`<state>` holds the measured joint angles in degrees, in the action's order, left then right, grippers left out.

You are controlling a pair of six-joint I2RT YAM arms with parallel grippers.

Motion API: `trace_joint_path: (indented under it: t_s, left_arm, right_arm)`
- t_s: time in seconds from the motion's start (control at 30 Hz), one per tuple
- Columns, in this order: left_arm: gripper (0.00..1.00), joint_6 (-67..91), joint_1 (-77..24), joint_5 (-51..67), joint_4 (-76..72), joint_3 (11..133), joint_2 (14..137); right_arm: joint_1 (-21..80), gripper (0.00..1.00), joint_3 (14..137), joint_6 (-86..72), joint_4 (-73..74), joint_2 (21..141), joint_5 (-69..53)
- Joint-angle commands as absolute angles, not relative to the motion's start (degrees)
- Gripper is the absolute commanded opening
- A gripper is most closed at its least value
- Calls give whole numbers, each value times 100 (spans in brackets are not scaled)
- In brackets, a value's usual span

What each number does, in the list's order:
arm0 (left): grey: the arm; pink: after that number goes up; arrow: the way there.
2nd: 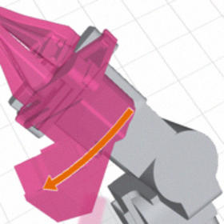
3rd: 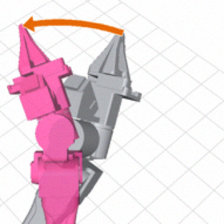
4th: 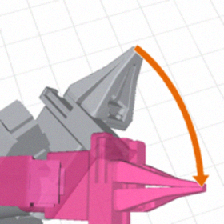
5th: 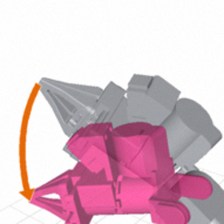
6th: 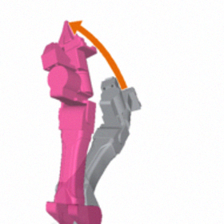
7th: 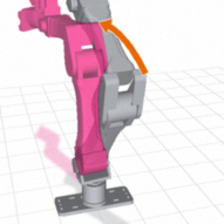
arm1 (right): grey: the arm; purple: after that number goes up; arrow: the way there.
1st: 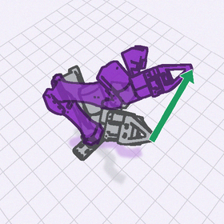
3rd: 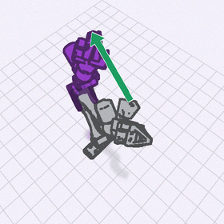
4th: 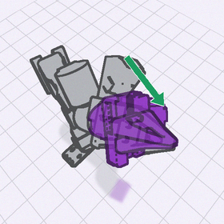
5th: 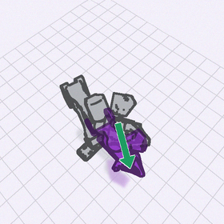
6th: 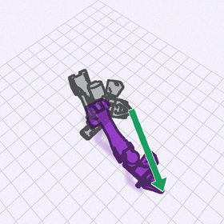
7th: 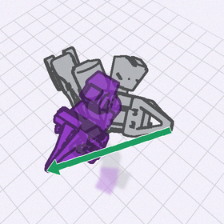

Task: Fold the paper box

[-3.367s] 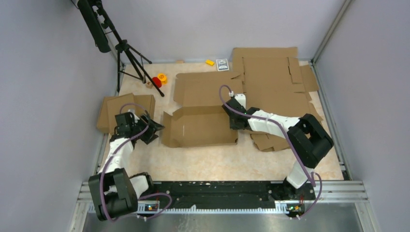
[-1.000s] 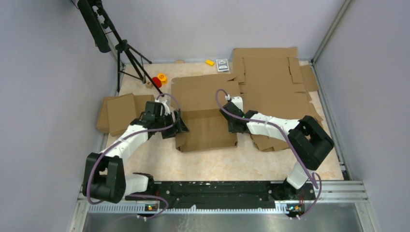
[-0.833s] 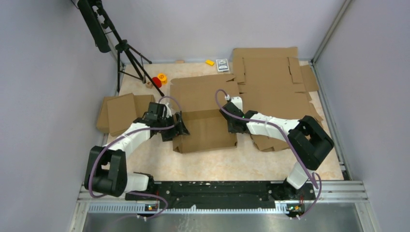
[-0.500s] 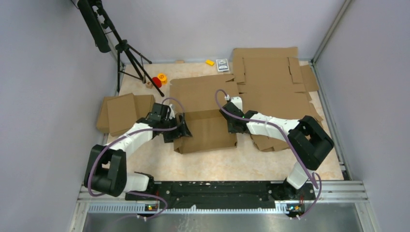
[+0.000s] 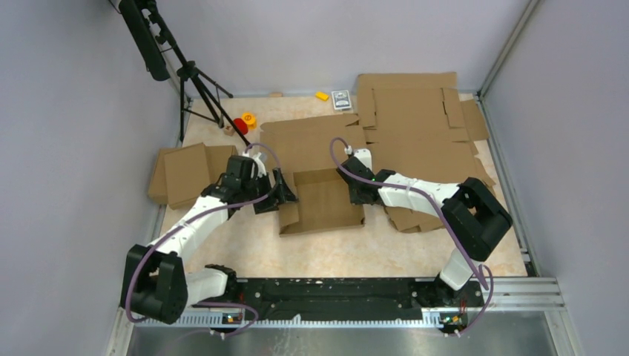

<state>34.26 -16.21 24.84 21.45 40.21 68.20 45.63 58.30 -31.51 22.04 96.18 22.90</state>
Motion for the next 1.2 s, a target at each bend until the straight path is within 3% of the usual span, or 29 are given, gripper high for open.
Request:
trace_joint_path:
  t_s: [0.0,0.2,0.43,0.57,0.9,1.17]
  left_arm:
    - [78,3545,-1560,2635,1935,4072,6914]
    - [73,3359,-1547,1948,2384,4159,7061]
    - [55,3182,-1547,1548,2665,4210,7224]
    - [49,3130,-1547,1564,2613,4179,7378]
    - [50,3115,-1698,745,3048,4428,7841]
    - [11,3007,-1891,162,3448,4711,7751]
  right_arm:
    - [4626,0,6113,-3146,2002,9513,2287]
    - [4624,0,6117,-3135,1996,9512,2286]
    - [4630,0,6125,-3129,1978,9520,2269]
    - [4630,0,6126,-3115,1970,9520,2259]
    - [4641,0,6139,-3128,2005,9494,2322]
    - [4803,0,6258,-3190,2046,9538,2465]
